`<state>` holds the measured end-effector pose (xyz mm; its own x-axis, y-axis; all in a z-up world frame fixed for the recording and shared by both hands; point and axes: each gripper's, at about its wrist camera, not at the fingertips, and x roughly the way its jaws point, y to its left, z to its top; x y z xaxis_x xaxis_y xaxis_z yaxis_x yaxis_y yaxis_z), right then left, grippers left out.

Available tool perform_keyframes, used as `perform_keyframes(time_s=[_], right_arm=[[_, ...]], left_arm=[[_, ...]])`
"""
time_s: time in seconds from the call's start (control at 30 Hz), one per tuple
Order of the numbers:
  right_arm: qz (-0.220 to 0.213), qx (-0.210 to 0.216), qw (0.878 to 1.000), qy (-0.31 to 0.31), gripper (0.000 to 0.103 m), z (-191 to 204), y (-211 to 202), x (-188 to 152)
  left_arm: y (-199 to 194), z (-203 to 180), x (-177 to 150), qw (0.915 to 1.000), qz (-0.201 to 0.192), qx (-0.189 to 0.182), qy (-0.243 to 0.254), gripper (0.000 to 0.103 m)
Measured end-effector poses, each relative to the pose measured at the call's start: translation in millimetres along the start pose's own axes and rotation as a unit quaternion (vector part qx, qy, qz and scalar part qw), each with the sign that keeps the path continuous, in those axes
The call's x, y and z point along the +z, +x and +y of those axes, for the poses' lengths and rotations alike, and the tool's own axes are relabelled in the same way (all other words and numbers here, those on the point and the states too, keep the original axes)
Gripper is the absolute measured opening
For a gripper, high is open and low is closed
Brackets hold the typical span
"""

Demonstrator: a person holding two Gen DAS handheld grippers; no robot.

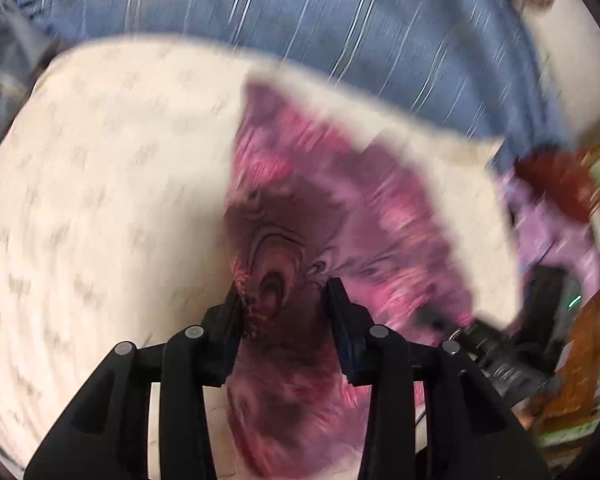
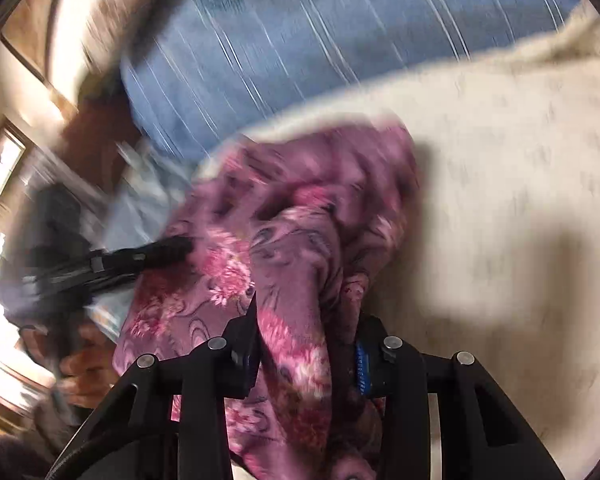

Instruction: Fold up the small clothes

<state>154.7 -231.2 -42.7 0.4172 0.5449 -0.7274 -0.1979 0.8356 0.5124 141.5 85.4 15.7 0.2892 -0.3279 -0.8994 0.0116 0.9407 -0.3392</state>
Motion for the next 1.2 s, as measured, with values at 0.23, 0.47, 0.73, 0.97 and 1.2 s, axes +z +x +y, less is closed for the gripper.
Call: perform_keyframes(time_s=[0.23,0.47,0.73,0.97,1.2], right_arm=[[-0.012,0.023,0.999,0.044,0.046,-12.4,-37.5,-4.5],[-0.046,0.010,0.994,0.095,0.053,-30.0,-28.8,50.2],[-0.063,-0.075,0.995,0.029,0.012,2.0,30.2,98.7],[-0.030,-0.050,0.995,0.084,0.021,-25.4,35.3,94.6],[-0.088,0.009,0.996,-0.016,0.043,21.7,-28.2,35.5]], left_arm=[[-37.6,12.2,5.9,0.9979,-0.050,-0.037,0.016,0.044],[-26.5,-23.7,55.2,0.9955,-0.073,0.002,0.060,0.065],[54.8,-16.5,105.3,0.9912,-0.038,0.119,0.043,0.067],[37.2,14.2,96.7,0.9974,-0.026,0.067,-0.002,0.066],[4.0,-3.5,34.5,0.9902,-0.073,0.103,0.059,0.075]])
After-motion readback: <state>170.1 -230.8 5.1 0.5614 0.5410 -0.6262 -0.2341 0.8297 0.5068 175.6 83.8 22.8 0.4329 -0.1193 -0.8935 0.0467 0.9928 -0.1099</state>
